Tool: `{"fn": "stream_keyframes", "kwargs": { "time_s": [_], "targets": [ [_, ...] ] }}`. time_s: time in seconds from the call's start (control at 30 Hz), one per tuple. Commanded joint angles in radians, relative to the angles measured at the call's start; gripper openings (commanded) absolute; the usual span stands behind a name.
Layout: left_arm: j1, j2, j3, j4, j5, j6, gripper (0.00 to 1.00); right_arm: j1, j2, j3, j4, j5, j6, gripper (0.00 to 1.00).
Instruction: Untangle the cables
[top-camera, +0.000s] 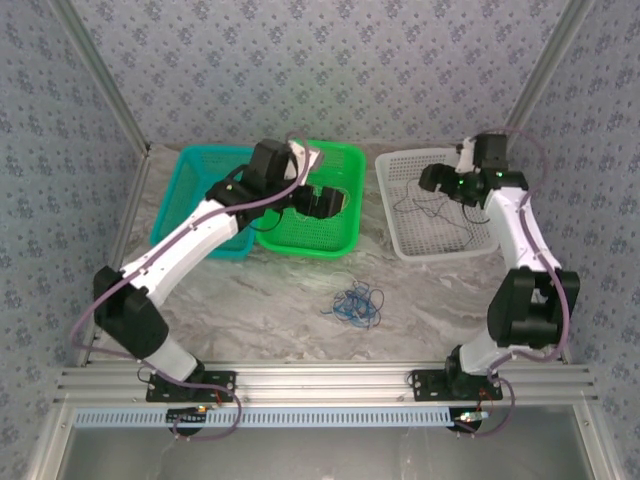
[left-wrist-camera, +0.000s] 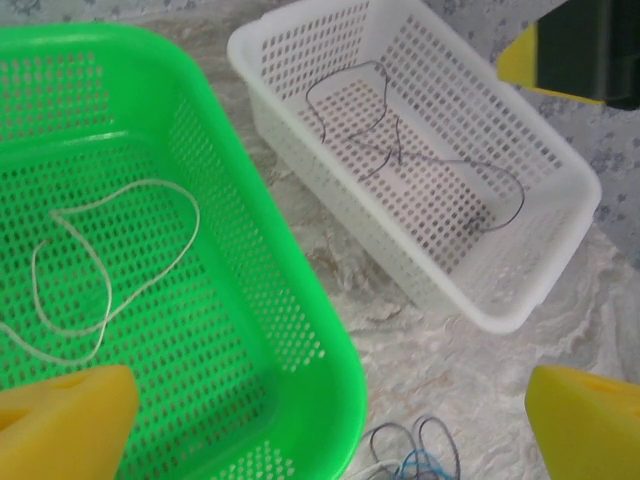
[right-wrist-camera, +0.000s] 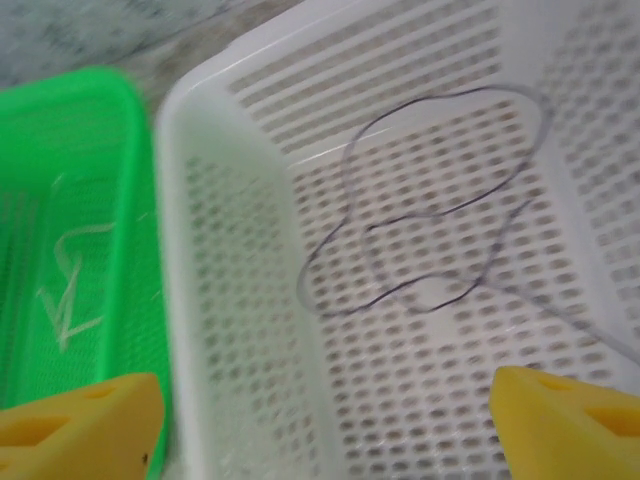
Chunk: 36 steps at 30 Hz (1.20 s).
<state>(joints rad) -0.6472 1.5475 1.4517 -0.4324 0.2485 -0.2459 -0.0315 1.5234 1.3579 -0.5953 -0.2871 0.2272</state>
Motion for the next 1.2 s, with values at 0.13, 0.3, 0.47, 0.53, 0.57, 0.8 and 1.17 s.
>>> {"fn": "stream_keyframes", "kwargs": {
  "time_s": [0.13,0.3,0.47,0.53,0.57,0.8,1.17],
  "targets": [
    [0.01,-0.216,-0.36,0.258,-0.078,-0.094,0.99,0.272,-0.285,-0.288,-0.021,-0.016,-0.063,0.78],
    [0.014,-0.314,-0.571,0.347,-0.088,-0.157,0.99,0.378,-0.408,-0.498,0.028,-0.018,0.003,0.72],
    [0.015,-0.319,-0.681,0.402,-0.051,-0.231,1.0,0.537,-0.423,-0.622,0.104,-0.012,0.06,0.69],
    [0.015,-0.309,-0.71,0.431,-0.044,-0.251,0.99,0.588,-0.419,-0.649,0.142,0.008,0.078,0.69],
    [0.012,-0.302,-0.723,0.442,-0.04,-0.261,0.99,0.602,-0.417,-0.662,0.161,0.026,0.089,0.69],
    [-0.018,-0.243,-0.73,0.457,-0.028,-0.273,1.0,0.639,-0.358,-0.716,0.317,0.137,0.095,0.65],
    [-0.035,-0.324,-0.791,0.518,-0.033,-0.286,1.0,0.673,-0.162,-0.69,0.459,0.174,0.032,0.64]
  ]
}}
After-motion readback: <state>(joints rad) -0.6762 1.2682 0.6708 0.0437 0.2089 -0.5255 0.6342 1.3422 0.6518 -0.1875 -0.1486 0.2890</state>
